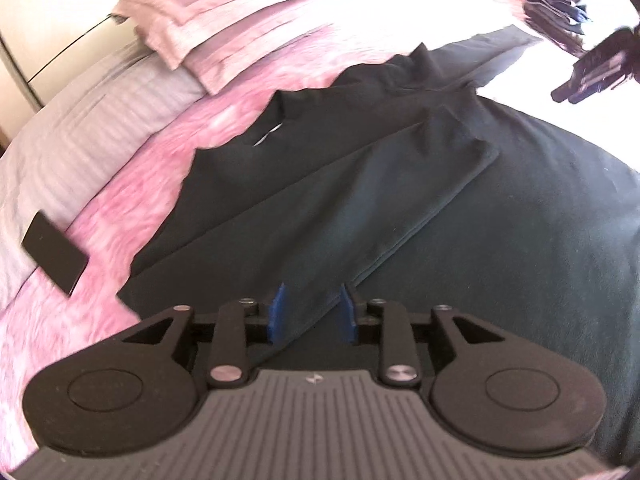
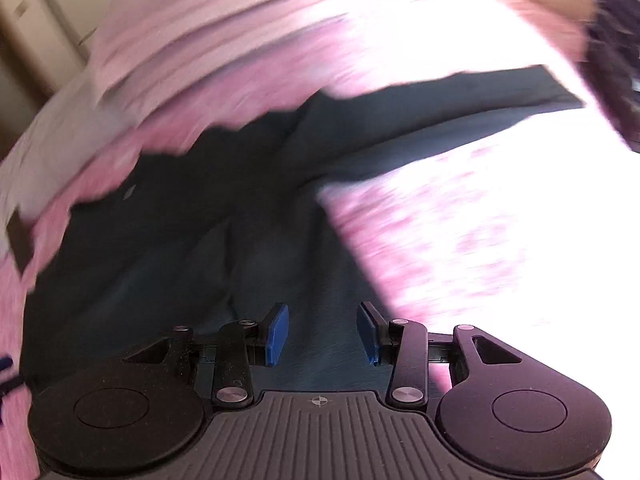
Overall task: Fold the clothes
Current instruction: 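Grasp the sleeve end with the right tool and fold it over the body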
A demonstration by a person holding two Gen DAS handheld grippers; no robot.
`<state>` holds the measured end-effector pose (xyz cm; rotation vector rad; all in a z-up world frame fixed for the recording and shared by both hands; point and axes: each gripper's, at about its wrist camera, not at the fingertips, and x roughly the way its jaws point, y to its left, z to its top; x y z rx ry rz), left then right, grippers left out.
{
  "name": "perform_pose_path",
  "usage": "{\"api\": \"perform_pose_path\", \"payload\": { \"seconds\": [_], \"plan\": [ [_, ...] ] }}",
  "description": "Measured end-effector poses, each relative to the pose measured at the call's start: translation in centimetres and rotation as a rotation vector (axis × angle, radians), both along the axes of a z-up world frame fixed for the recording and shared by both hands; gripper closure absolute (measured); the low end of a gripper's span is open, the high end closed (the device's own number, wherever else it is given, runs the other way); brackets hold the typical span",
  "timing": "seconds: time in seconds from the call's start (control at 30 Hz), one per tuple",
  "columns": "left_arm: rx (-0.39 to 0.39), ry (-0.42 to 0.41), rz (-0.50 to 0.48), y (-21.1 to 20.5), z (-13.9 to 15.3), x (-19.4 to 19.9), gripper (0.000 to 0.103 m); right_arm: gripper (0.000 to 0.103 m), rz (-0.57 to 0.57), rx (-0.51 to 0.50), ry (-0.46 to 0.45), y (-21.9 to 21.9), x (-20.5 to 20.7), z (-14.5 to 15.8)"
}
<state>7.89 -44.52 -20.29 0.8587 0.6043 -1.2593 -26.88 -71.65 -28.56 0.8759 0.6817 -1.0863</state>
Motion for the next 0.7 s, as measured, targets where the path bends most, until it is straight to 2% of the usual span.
{"api": "perform_pose_path", "payload": {
  "seconds": [0.17, 0.33, 0.47, 0.6, 0.7],
  "plan": [
    [0.004, 0.002, -0.055, -3.1, 0.4, -1.7, 0.072, 0.061, -0.126, -0.058, -0.006, -1.6, -4.7, 2.1],
    [0.027, -0.023, -0.077, -6.8, 0.9, -4.7, 0.068, 0.061, -0.256, -0.081, -0.062, -6.3, -10.3, 1.7],
    [0.070, -0.032, -0.019, -10.4, 0.4, -6.9, 0.067, 0.061, -0.315, -0.102, -0.111, -13.1, -14.6, -0.6],
    [0.127, 0.005, 0.049, -13.6, -0.5, -9.7, 0.067, 0.061, -0.392, -0.090, -0.145, -19.9, -18.5, -4.3],
    [0.168, 0.014, 0.013, -15.9, -1.3, -12.3, 0.066, 0.061, -0.445, -0.080, -0.184, -23.1, -20.6, -6.3]
  ]
}}
